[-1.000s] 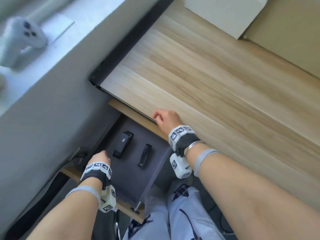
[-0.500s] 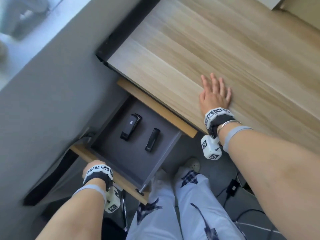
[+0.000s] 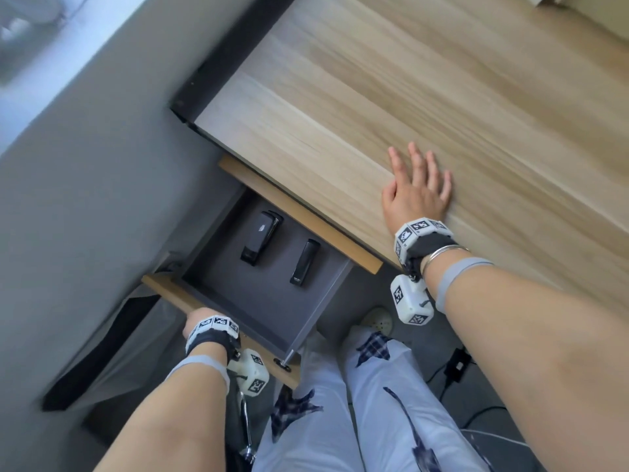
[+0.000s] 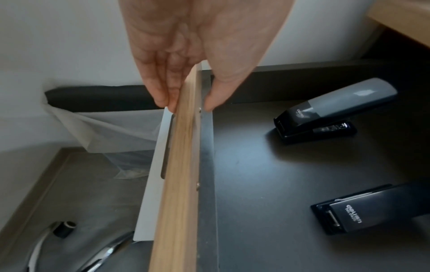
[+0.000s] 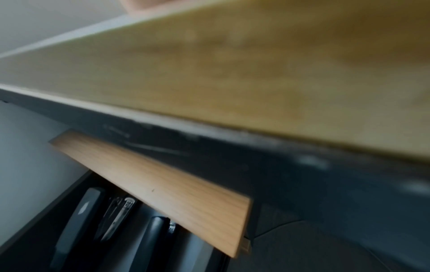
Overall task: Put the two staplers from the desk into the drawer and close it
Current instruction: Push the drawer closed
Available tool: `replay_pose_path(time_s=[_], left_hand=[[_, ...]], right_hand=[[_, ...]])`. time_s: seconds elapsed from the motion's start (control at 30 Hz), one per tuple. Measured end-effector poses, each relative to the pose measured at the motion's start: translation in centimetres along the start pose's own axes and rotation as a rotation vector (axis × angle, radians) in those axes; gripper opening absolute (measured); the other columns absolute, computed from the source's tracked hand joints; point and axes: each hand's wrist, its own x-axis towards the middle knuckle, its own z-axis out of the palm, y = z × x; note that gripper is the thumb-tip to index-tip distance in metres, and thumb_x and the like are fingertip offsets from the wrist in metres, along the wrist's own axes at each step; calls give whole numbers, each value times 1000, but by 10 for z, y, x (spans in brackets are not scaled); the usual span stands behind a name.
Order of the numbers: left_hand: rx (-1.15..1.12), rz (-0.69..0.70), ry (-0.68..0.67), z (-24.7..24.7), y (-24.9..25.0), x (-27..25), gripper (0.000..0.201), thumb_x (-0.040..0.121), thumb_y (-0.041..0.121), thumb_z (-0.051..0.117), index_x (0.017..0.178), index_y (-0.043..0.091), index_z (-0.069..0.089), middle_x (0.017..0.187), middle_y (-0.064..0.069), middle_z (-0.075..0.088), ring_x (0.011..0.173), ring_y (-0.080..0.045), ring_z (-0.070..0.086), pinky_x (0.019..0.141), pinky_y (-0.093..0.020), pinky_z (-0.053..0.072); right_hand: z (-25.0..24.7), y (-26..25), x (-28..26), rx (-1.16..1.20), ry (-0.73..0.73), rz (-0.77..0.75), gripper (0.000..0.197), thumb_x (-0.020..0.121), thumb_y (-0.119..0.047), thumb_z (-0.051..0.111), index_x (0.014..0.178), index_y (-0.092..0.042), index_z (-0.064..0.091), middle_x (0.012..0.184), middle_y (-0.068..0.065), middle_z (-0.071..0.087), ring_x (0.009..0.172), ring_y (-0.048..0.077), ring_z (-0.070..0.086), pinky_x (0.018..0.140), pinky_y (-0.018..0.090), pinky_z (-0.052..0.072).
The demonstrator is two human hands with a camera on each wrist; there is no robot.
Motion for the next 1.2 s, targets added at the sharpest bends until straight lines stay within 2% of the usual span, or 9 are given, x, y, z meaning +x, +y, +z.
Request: replay_pose_path(time_s=[0.07,0.17,0.23,0.3,0.43,0.63,0.8,1.03,1.2], left_hand=[[22,8,36,-7,10,-2,28,70,18,59,92,10,73,97,-5,68,98,-21,68,84,-25,57],[-125,19,83,-20,24,7,33,80,17,59,110,6,68,119,-10,66,116,-25,62,100,-33,51],[-298,10,108,-29,35,10,35,90,17,51,118,0,62,130,-14,60,122,-30,57,105,-36,46],[-488,-14,209,-38,49,11,38,94,17,45,123,-4,58,129,-19,58,120,-35,57,102,-39,47],[-857,-12,256,-56,71,8,52,89,30,52,124,-8,50,120,-25,63,108,-40,62,89,-41,49],[-936,70,329,-81,105,4,68,89,44,53,132,-7,42,129,-25,56,120,-40,54,94,-42,44],[-1090,182,302,-90,121,11,79,81,54,56,131,-6,48,122,-24,64,114,-37,61,97,-43,46],[-1216,245,274,-96,137,10,70,79,33,71,136,1,46,132,-16,59,123,-30,56,107,-37,41],[-1269,273,251,-99,148,11,62,77,24,72,131,1,54,132,-14,61,121,-31,58,107,-41,45]], right_hand=[[1,0,1,7,16,-4,59,90,-27,39,146,-43,27,159,-7,26,148,22,21,119,50,12],[2,-1,0,29,47,-8,59,89,-26,41,145,-41,32,157,-4,31,146,25,26,118,51,15],[3,0,0,29,51,-11,58,88,-27,42,144,-40,34,157,-4,32,146,25,27,117,52,16],[3,0,0,23,40,-10,58,88,-28,41,145,-40,33,157,-5,31,146,25,27,117,52,15],[2,-1,0,7,51,-11,59,86,-29,38,144,-41,33,156,-5,34,145,25,30,116,52,19],[0,0,0,6,26,-13,62,83,-32,33,145,-41,32,156,-5,33,145,25,30,116,52,18],[-1,0,0,10,3,-15,62,85,-31,41,145,-42,29,158,-6,29,146,24,26,117,51,15],[-1,-1,1,13,31,-3,63,80,-33,37,142,-42,36,155,-6,36,143,24,34,115,52,22],[-2,-2,1,32,32,-4,62,79,-33,35,141,-42,39,153,-6,39,143,24,35,115,52,22]])
